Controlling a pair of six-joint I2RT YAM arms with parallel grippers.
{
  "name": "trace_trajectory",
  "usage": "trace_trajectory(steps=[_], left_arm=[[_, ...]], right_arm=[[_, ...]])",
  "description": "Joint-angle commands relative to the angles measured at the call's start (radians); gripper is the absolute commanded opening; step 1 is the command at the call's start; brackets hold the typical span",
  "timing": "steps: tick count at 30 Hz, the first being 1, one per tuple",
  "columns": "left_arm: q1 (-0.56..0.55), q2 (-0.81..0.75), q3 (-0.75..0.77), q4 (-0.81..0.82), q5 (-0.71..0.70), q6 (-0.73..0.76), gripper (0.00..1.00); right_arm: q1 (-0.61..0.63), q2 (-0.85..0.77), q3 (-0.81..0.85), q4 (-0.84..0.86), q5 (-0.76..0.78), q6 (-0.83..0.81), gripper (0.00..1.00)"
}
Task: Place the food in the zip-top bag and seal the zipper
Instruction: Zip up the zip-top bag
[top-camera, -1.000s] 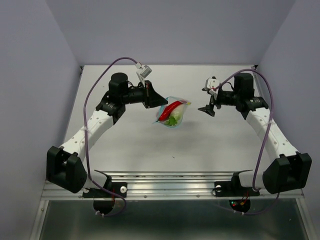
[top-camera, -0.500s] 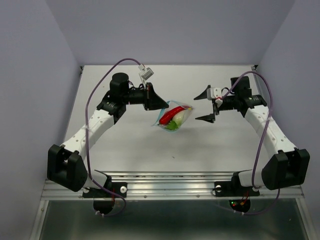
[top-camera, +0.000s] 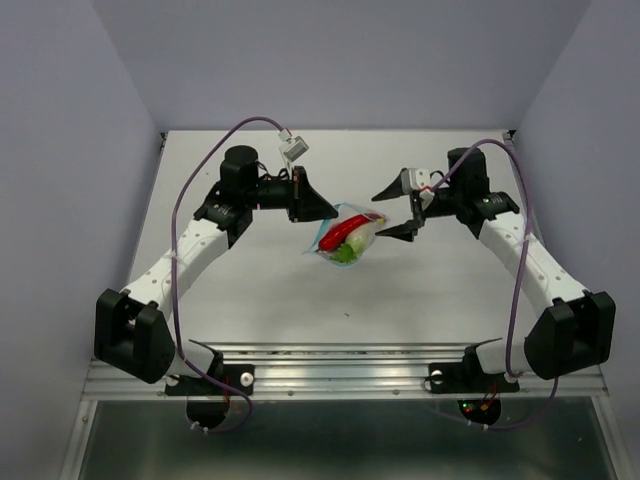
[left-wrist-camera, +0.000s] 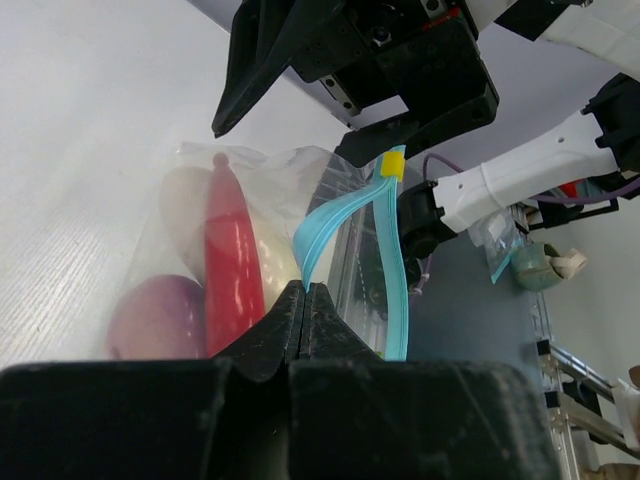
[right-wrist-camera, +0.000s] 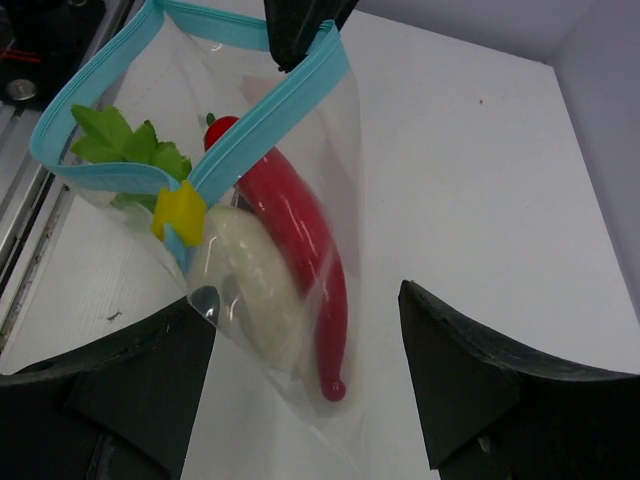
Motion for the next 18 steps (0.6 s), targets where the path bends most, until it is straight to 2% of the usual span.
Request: trace_trajectory(steps=[1,2,3,5,7,9,11,16,18], left_arm=[[-0.007,-0.015,0.034,0.037,0.040,0.015,0.00],[-0.008,-0.016,0.035,0.034,0.040,0.017,0.00],[-0.008,-0.016,0.040,0.023,0.038,0.022,0.00],[-0.007,-0.013,0.043,0.009,0.038,0.032,0.00],[-0.008,-0.012,0.049,-0.011,0.034,0.045,0.00],[-0.007,-0.006,0.055,-0.028,0.032,0.051,0.00],[-0.008,0.000,0.061,-0.043,0.025,0.060,0.00],[-0.007,0.010,0.067,-0.069,0.005,0.075,0.00],[-0.007,0.011,0.081,-0.112,-0.049,0.087,0.00]], right_arm=[[0.025,-0.008,-0.023,0.295,0.069,0.240,0.75],[0.026,-0.007,-0.027,0.317,0.072,0.279,0.72],[0.026,-0.002,-0.031,0.355,0.069,0.299,0.62],[0.035,0.001,-0.033,0.360,0.061,0.307,0.57],[0.035,0.001,-0.037,0.358,0.050,0.305,0.44],[0.044,-0.005,-0.051,0.360,0.049,0.299,0.17],[0.055,-0.013,-0.060,0.358,0.053,0.287,0.01],[0.055,-0.015,-0.068,0.358,0.078,0.300,0.01],[0.055,-0.011,-0.068,0.358,0.095,0.314,0.01]])
